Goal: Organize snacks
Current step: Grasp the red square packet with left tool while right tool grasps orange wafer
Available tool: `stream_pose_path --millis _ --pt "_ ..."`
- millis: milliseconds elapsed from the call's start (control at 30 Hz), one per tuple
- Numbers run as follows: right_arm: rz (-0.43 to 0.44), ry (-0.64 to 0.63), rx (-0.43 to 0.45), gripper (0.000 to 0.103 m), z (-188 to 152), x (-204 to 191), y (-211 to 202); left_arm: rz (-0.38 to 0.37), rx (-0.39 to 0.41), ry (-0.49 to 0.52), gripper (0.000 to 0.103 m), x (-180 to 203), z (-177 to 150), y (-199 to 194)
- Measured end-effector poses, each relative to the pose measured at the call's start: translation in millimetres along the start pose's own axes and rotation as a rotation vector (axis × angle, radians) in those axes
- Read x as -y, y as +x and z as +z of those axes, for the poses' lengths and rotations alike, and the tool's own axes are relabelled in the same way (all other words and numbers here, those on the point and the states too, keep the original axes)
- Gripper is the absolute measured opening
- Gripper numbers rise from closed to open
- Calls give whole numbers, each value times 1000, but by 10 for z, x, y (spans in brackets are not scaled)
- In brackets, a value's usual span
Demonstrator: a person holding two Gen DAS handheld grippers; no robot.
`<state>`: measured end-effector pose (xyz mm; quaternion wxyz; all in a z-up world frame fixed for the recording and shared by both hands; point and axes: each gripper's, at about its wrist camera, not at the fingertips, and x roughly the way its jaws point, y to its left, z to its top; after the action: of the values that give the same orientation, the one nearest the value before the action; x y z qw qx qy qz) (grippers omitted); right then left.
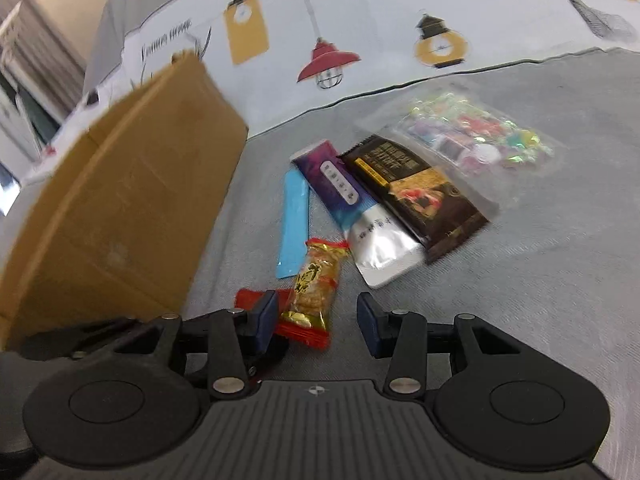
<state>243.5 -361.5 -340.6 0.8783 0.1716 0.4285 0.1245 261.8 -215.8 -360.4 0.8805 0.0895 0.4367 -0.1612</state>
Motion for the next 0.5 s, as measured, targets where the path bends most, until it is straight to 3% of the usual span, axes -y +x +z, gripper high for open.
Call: stream_pose_path --millis 33,67,133,233,267,300,467,500 --pt "-4 -9 -5 23 7 -4 12 -4 1 2 38 -1 -4 -7" --pt "-4 3 -12 20 4 26 13 -7 3 0 37 -3 -4 -15" --pt "11 37 -16 19 -10 98 -23 -22 5 -16 35 -13 5 -32" --pt "-44 0 5 18 -63 127 -145 -63 2 -51 31 -28 24 -90" --pt "-65 2 20 18 -87 154 -207 -88 8 -54 9 -20 31 -127" --pt "-80 9 34 18 -114 195 -286 -106 6 -47 0 2 41 -161" --pt "-136 12 79 18 -305 384 -655 -143 -16 -37 0 125 -16 -197" --pt "-148 15 84 18 -360 424 -727 -119 -25 -34 0 137 -30 -179"
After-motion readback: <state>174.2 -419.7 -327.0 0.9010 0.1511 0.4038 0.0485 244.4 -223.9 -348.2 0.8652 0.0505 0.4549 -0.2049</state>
